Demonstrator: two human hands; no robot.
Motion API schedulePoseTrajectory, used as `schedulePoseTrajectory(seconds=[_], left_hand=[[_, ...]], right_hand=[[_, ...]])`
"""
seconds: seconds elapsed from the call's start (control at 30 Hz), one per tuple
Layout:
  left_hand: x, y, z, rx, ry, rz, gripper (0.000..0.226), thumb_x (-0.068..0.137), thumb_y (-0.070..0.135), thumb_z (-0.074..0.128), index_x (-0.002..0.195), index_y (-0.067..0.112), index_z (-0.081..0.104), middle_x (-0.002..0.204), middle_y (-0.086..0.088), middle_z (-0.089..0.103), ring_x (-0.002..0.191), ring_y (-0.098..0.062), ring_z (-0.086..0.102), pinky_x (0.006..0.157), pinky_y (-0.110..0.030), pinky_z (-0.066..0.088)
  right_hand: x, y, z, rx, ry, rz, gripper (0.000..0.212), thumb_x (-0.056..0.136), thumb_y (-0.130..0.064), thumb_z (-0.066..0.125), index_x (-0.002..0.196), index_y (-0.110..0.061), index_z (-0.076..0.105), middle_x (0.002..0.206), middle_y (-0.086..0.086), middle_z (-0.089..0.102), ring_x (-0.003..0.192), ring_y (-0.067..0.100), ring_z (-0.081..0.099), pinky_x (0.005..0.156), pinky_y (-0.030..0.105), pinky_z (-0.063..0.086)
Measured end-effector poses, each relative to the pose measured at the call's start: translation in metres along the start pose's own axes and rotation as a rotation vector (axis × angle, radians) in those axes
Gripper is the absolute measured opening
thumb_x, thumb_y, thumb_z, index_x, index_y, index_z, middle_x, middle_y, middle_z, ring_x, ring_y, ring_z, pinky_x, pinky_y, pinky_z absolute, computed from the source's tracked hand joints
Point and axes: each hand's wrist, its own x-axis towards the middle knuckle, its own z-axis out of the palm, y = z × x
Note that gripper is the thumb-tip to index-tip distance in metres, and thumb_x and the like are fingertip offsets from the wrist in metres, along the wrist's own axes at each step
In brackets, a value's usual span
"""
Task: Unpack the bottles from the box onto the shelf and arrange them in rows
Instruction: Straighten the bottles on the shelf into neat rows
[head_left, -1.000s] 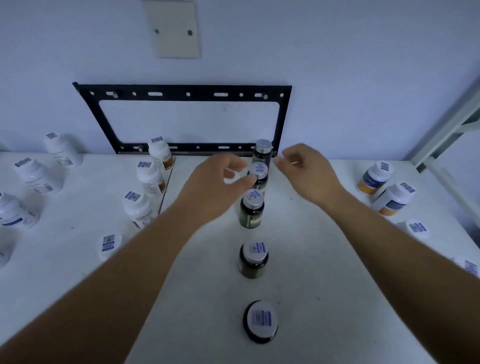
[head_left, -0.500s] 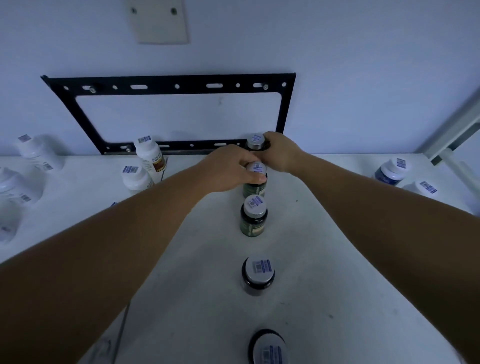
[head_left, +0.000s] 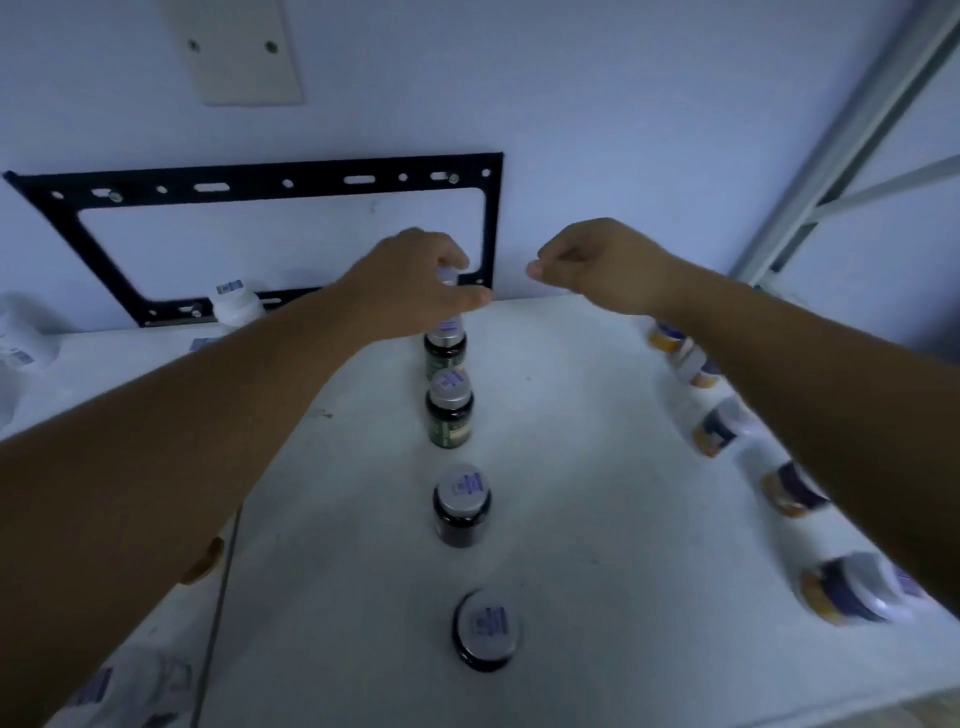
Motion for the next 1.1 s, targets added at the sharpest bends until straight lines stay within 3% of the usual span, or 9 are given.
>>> schedulePoseTrajectory(seconds=[0.17,0.27,0.37,0.47,0.53,0.63,0.73,0.97,1.1], left_hand=[[-0.027,0.086,0.024,-0.072,-0.114,0.158,0.049,0.082,0.054,0.071,0.12,0.024,0.065,0.118,0.01,0.064,0.104,-0.005,0.06,0.087,-0.021,0.046],[-0.04,0.128,0.059,-0.095,-0.195,0.187,0.047,0.08,0.051,0.074,0.119,0.027,0.065,0.115,0.011,0.065,0.098,-0.002,0.061,0.078,-0.012,0.044],[-0.039,0.164,0.097,-0.116,-0.238,0.168,0.055,0.078,0.048,0.077,0.126,0.029,0.058,0.121,0.01,0.061,0.097,-0.006,0.06,0.077,-0.017,0.042],[-0.033,0.195,0.135,-0.159,-0.242,0.165,0.066,0.076,0.043,0.08,0.134,0.029,0.051,0.126,0.008,0.056,0.096,-0.005,0.057,0.081,-0.019,0.04],[-0.029,0.211,0.157,-0.197,-0.247,0.186,0.066,0.076,0.038,0.081,0.132,0.028,0.049,0.12,0.012,0.055,0.089,0.003,0.055,0.076,-0.013,0.041],[-0.026,0.225,0.19,-0.255,-0.241,0.136,0.058,0.079,0.029,0.08,0.128,0.023,0.051,0.122,0.006,0.061,0.101,-0.013,0.063,0.089,-0.033,0.052],[-0.023,0.23,0.208,-0.219,-0.145,0.084,0.054,0.085,0.026,0.075,0.132,0.026,0.05,0.129,0.003,0.06,0.108,-0.02,0.063,0.094,-0.039,0.052],[-0.02,0.231,0.22,-0.152,-0.061,0.121,0.06,0.084,0.036,0.076,0.135,0.031,0.046,0.132,0.009,0.056,0.103,-0.014,0.065,0.093,-0.036,0.051],[-0.012,0.222,0.204,-0.124,-0.006,0.091,0.058,0.08,0.066,0.062,0.129,0.044,0.039,0.119,0.027,0.046,0.091,0.005,0.061,0.078,-0.029,0.05]], right_hand=[[-0.107,0.044,-0.087,-0.096,-0.011,0.028,0.027,0.078,-0.051,0.072,0.093,-0.029,0.072,0.087,-0.019,0.073,0.075,-0.004,0.066,0.07,0.025,0.052],[-0.152,0.087,-0.111,-0.121,-0.027,0.069,0.018,0.081,-0.038,0.075,0.095,-0.028,0.071,0.091,-0.019,0.074,0.087,-0.002,0.067,0.09,0.032,0.053],[-0.188,0.128,-0.124,-0.044,-0.099,0.128,0.031,0.077,-0.037,0.078,0.105,-0.026,0.069,0.101,-0.013,0.073,0.095,0.003,0.068,0.096,0.034,0.051],[-0.217,0.163,-0.12,-0.003,-0.213,0.166,0.049,0.069,-0.049,0.081,0.112,-0.036,0.062,0.112,-0.018,0.065,0.096,-0.003,0.065,0.088,0.024,0.053],[-0.225,0.182,-0.108,0.035,-0.227,0.158,0.05,0.069,-0.041,0.084,0.113,-0.036,0.059,0.11,-0.02,0.063,0.094,-0.001,0.063,0.083,0.018,0.052],[-0.233,0.203,-0.086,0.045,-0.161,0.102,0.044,0.072,-0.032,0.085,0.108,-0.032,0.059,0.101,-0.016,0.066,0.089,0.003,0.065,0.08,0.018,0.054],[-0.239,0.213,-0.074,0.083,-0.085,0.061,0.039,0.075,-0.035,0.08,0.107,-0.039,0.058,0.097,-0.022,0.067,0.087,-0.002,0.064,0.074,0.013,0.053],[-0.241,0.215,-0.064,0.154,-0.167,-0.023,0.049,0.073,-0.038,0.08,0.115,-0.043,0.056,0.106,-0.026,0.064,0.096,0.0,0.062,0.085,0.018,0.052],[-0.235,0.225,-0.1,0.231,-0.248,0.05,0.049,0.074,-0.032,0.083,0.118,-0.036,0.06,0.116,-0.018,0.063,0.1,0.0,0.063,0.086,0.017,0.052]])
